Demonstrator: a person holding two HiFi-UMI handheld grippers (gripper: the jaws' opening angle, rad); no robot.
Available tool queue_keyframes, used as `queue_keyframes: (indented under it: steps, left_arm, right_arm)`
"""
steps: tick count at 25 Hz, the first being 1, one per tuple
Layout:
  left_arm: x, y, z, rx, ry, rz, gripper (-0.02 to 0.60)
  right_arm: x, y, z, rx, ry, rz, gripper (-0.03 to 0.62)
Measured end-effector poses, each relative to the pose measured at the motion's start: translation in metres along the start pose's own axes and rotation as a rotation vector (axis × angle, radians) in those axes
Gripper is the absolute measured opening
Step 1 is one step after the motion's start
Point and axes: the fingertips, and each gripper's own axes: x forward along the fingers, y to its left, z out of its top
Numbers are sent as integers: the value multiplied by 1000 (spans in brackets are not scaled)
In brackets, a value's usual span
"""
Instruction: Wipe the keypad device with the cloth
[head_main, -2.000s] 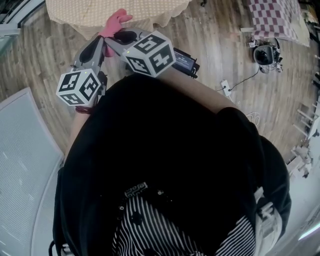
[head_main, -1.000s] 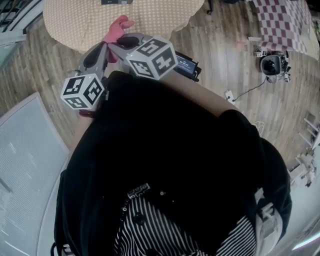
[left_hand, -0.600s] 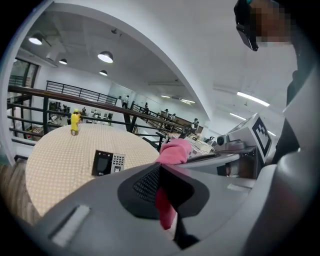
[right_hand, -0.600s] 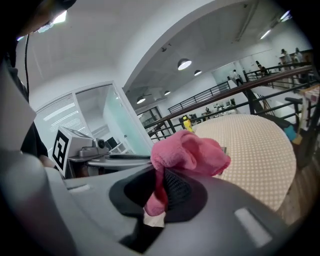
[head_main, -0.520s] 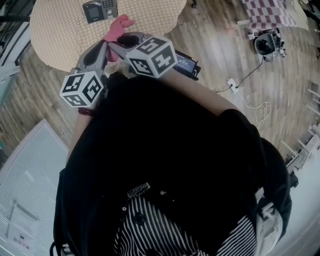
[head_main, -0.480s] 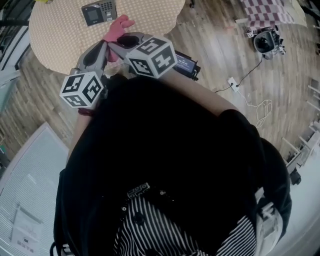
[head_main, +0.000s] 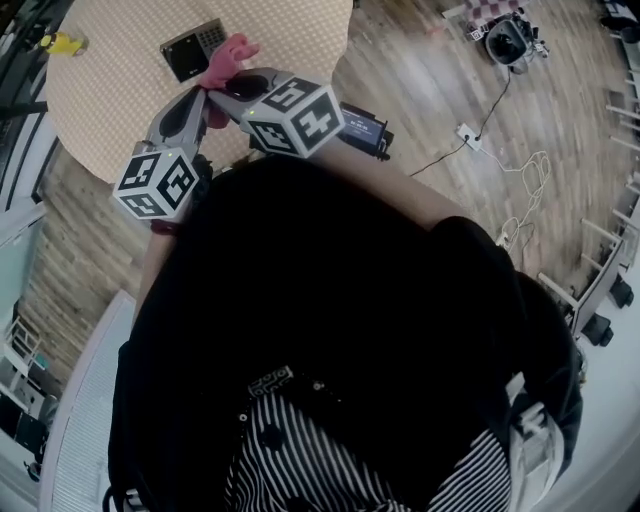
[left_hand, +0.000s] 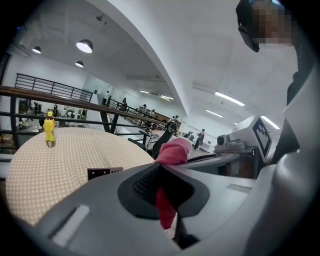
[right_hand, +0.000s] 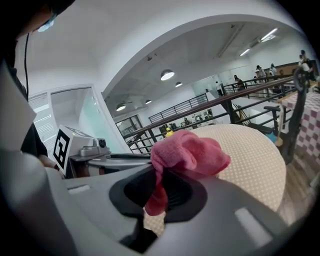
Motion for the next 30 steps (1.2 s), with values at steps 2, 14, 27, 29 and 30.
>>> queue_keyframes:
  steps: [2, 14, 27, 29, 30]
  left_arm:
    - [-5, 13, -1, 5, 12, -29, 3]
    - [-48, 67, -22, -7, 83, -179, 3]
    - [-38, 87, -49, -46, 178, -204, 3]
    - [-34, 100, -46, -61, 181, -171, 3]
    - [-33, 108, -44, -66, 183, -156, 3]
  right_arm:
    - [13, 5, 0, 15, -7, -25, 44]
    - [71, 48, -17, 96, -2, -148, 44]
    - [95, 37, -40, 158, 68, -133, 44]
    - [107, 33, -36, 158, 78, -101, 44]
    - [115, 31, -33, 156, 82, -85, 44]
